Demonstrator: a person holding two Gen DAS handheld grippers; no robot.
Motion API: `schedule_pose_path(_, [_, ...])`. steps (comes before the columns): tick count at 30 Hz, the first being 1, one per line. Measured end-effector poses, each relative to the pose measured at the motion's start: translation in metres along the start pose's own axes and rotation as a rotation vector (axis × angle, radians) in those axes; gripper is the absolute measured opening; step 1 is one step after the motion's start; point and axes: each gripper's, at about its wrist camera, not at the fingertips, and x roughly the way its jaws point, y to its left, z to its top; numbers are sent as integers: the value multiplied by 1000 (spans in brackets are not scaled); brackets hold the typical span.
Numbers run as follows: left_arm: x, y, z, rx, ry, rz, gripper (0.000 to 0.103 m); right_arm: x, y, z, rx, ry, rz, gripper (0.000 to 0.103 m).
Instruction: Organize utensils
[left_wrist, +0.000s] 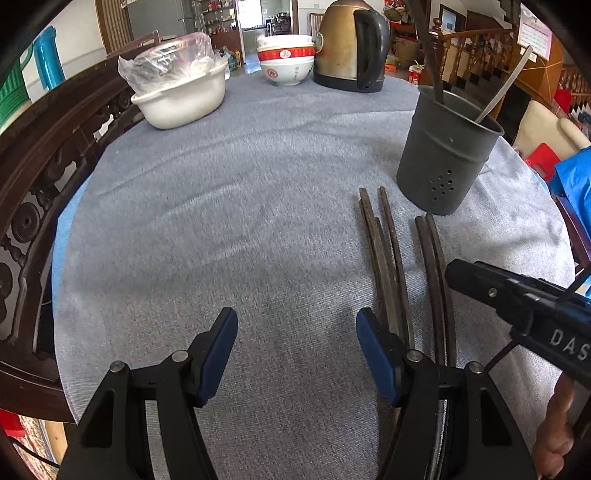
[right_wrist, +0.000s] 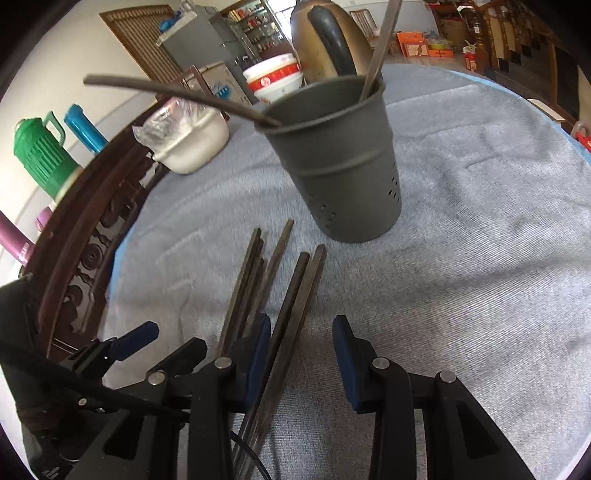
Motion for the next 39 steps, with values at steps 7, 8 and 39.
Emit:
schedule_pose_path(7, [9, 6, -1, -22, 36, -26, 67, 8, 10, -1, -61, 10, -59, 37])
schedule_pose_path(8, [8, 7, -1, -29, 35, -31, 67, 8, 10, -2, -67, 10, -67, 37])
schedule_pose_path(39, [8, 3, 2, -66, 74, -222, 68, -5, -4, -11, -112, 81, -144, 35])
